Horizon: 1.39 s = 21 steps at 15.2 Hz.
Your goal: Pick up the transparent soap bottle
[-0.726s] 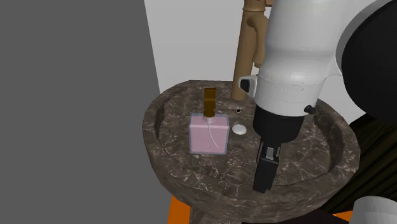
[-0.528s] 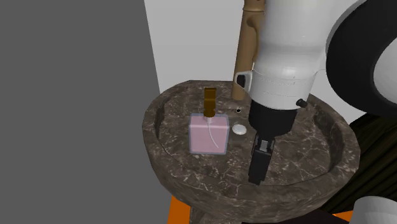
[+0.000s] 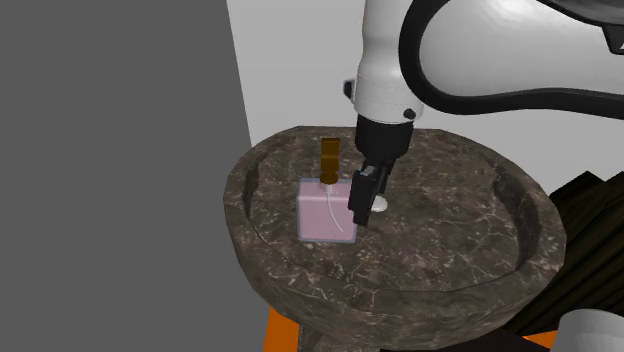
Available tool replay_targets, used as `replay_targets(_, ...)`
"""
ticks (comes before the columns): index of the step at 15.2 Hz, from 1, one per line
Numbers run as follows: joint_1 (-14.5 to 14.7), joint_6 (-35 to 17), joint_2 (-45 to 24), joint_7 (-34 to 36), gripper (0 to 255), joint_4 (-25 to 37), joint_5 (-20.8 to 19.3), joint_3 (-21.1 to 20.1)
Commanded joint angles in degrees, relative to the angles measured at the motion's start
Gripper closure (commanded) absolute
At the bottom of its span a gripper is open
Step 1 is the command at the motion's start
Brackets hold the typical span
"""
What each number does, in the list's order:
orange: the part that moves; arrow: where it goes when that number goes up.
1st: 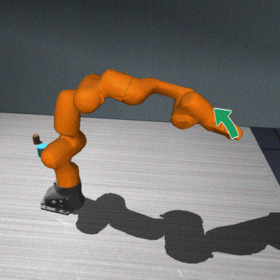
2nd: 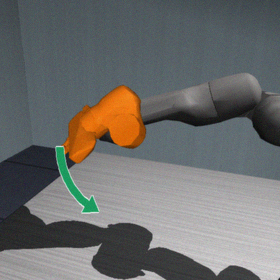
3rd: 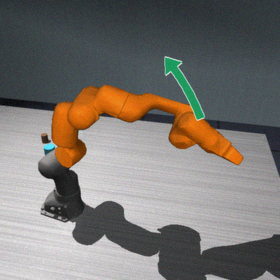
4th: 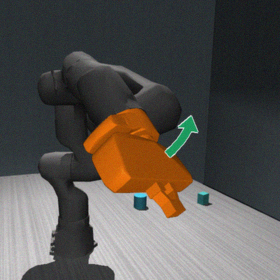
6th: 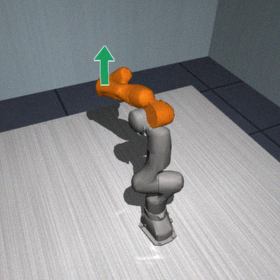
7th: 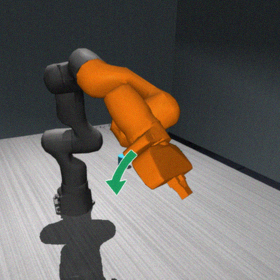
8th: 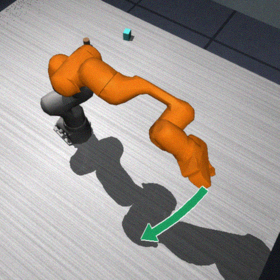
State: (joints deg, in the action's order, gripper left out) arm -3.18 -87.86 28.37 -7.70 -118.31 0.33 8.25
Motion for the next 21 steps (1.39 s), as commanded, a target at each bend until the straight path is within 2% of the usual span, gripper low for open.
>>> replay_targets(1, -0.5, -0.8, -3.1, -0.6, 0, 2.9, -0.7, 1.0)
replay_targets(4, -1.2, -1.6, -7.3, -1.6, 0, 7.0, -1.2, 2.4)
replay_targets(13, -1.3, -7.4, -6.2, -1.7, 0, 0.2, -1.5, 2.5)
replay_targets(14, -1.3, -7.4, -6.3, -1.7, 255, 0.2, -1.5, 2.5)
replay_targets(21, -1.3, -7.3, -6.4, -1.7, 255, 0.4, -1.4, 2.4)
